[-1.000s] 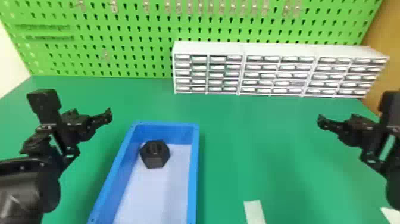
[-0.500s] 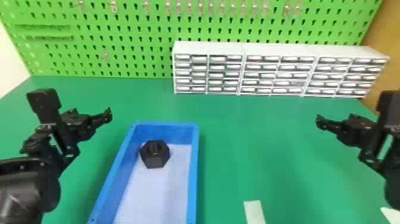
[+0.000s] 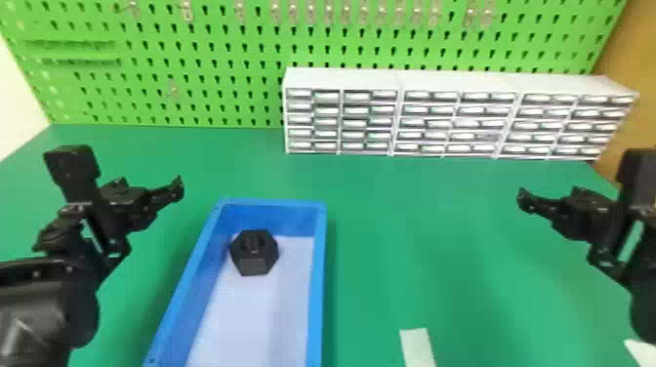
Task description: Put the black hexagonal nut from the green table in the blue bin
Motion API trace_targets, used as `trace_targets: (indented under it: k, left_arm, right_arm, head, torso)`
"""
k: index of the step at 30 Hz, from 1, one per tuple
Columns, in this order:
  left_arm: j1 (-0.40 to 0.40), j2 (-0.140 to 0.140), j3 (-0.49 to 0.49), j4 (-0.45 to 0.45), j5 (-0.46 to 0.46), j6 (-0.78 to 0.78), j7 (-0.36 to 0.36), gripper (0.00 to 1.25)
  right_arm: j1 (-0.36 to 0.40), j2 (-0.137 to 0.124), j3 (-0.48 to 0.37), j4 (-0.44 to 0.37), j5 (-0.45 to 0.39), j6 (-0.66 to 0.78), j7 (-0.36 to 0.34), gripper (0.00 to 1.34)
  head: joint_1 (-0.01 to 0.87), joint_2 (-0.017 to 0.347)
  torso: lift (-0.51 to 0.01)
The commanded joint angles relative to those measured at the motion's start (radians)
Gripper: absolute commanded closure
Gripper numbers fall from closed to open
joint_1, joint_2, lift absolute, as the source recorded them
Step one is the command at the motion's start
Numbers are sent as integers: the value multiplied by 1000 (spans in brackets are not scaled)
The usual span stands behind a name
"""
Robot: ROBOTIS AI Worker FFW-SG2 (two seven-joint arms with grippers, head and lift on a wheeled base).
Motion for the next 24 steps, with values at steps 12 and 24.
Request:
trace_targets:
  k: [12, 24]
  left_arm:
    - [-2, 0, 0, 0, 0, 0, 0, 119]
    - [-6, 0, -3, 0, -3, 0, 0, 119]
  right_arm:
    - [2, 1, 9, 1, -2, -2, 0, 162]
    - [3, -1, 9, 1, -2, -2, 0, 162]
  head:
    - [666, 32]
    - [666, 32]
  torso:
    - [-100]
    - [-100]
